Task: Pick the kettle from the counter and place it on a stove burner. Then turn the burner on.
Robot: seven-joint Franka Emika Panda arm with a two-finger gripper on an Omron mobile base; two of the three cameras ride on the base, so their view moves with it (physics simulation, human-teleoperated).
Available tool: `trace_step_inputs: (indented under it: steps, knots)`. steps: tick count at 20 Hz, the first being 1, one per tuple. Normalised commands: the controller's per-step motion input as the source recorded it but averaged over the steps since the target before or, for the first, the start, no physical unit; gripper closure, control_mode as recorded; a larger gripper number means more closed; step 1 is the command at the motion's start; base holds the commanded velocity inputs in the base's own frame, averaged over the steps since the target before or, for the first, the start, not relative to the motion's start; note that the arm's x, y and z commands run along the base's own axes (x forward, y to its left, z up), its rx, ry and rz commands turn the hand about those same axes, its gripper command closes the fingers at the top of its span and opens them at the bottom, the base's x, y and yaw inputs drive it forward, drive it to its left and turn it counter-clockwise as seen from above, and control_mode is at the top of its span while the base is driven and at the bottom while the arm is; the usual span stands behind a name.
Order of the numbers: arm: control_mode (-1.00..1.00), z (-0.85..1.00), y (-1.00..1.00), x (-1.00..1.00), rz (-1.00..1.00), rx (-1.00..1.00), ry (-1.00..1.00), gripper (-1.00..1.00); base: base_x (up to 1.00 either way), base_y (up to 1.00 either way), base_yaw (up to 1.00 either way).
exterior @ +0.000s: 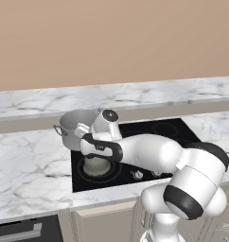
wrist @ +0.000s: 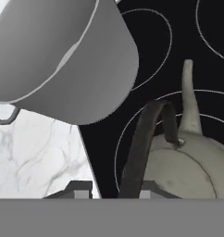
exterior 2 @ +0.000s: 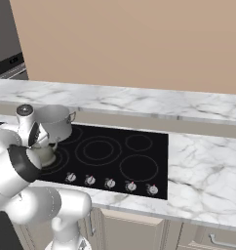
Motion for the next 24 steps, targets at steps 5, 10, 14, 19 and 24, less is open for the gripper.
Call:
trace_step_inputs:
  steps: [5,10,14,19,24]
  knots:
    - [-1.00,-0.01,-0.14,-0.15,0.00,0.00,0.00,-1.00,0.00,0.00,0.00]
    - [-1.00,0.00,-0.12,-0.13,0.00,0.00,0.00,-1.00,0.00,0.00,0.00]
    - [-1.00,0.02,-0.13,-0.11,0.00,0.00,0.00,-1.00,0.00,0.00,0.00]
    - [-1.00,0.24,-0.21,-0.13,0.00,0.00,0.00,-1.00,0.00,0.00,0.00]
    - [-1.00,0.48,-0.18,-0.01,0.00,0.03,0.00,-1.00,0.00,0.00,0.00]
